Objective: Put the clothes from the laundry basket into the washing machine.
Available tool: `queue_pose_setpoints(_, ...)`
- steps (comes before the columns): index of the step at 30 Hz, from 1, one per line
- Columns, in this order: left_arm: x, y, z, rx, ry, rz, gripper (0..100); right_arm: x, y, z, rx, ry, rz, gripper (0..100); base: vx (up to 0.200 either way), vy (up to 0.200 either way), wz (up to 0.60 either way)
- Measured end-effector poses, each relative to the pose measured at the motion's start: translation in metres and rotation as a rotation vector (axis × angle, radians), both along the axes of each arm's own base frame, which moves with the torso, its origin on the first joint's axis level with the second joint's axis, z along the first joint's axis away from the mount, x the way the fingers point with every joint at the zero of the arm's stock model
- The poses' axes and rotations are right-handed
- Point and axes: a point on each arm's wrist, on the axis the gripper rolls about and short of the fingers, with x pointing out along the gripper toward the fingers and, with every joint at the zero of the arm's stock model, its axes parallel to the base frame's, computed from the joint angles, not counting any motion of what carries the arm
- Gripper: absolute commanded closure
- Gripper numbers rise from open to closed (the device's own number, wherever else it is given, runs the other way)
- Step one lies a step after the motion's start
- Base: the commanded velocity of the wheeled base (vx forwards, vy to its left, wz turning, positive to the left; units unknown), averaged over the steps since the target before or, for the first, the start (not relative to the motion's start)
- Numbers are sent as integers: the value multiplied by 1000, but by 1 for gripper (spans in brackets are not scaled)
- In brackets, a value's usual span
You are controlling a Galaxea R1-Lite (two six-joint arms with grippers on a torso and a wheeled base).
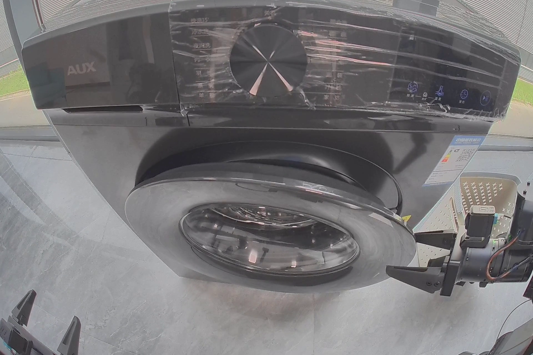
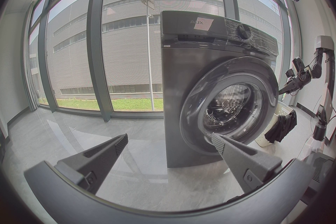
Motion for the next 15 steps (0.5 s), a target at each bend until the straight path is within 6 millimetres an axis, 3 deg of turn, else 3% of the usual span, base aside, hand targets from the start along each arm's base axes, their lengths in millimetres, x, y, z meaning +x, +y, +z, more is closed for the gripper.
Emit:
queue_pose_setpoints(9, 0, 0, 0, 0, 0, -1, 0, -9, 3, -16, -32, 51, 35, 0, 0, 0, 0)
queue_pose_setpoints(15, 0, 0, 0, 0, 0, -1, 0, -14, 4, -17, -28, 53, 54, 0, 0, 0, 0)
